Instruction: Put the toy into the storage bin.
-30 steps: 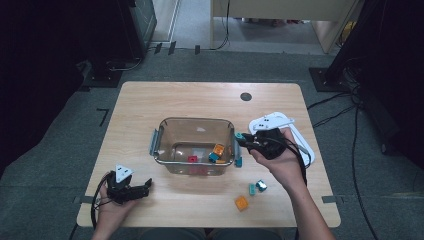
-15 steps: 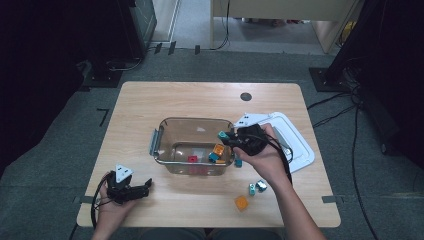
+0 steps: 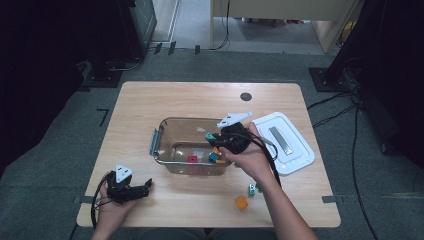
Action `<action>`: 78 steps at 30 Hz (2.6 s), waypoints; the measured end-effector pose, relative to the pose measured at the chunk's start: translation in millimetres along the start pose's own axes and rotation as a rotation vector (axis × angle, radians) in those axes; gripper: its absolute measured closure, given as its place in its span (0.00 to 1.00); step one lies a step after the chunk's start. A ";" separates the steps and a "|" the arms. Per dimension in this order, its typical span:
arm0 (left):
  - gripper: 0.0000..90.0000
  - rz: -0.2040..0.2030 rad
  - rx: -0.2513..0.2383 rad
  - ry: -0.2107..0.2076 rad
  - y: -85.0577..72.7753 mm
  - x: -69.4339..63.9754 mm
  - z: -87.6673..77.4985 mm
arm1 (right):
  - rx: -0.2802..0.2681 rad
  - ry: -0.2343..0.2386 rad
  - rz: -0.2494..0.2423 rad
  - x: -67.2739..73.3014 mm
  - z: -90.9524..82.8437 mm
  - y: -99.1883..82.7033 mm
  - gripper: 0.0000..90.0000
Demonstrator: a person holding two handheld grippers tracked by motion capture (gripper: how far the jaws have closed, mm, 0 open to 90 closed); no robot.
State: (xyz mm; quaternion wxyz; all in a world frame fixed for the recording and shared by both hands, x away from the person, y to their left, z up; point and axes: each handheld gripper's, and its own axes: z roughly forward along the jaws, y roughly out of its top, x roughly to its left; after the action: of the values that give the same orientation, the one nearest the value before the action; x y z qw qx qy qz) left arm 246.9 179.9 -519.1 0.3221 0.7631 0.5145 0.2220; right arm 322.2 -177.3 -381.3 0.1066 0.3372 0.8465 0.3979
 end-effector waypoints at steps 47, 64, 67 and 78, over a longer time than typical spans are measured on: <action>0.07 0.002 -0.003 -0.005 0.0 -0.5 0.2 | 0.001 -0.050 0.042 -14.3 -19.1 -6.6 0.28; 0.07 0.002 -0.003 -0.005 0.0 -0.4 0.2 | -0.020 -0.104 0.104 -37.3 -50.3 -31.2 0.27; 0.07 0.002 -0.002 -0.006 0.0 -0.4 0.1 | -0.025 -0.116 0.117 -42.6 -54.8 -37.5 0.27; 0.07 0.001 -0.001 -0.004 -0.1 -0.6 0.0 | -0.023 -0.154 0.190 -60.8 -65.7 -67.9 0.30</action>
State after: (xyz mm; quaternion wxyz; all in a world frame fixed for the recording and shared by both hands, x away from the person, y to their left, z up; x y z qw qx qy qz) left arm 246.6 179.3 -519.2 0.3234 0.7636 0.5134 0.2208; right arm 305.3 -287.6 -393.8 0.1371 0.4441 0.7954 0.3890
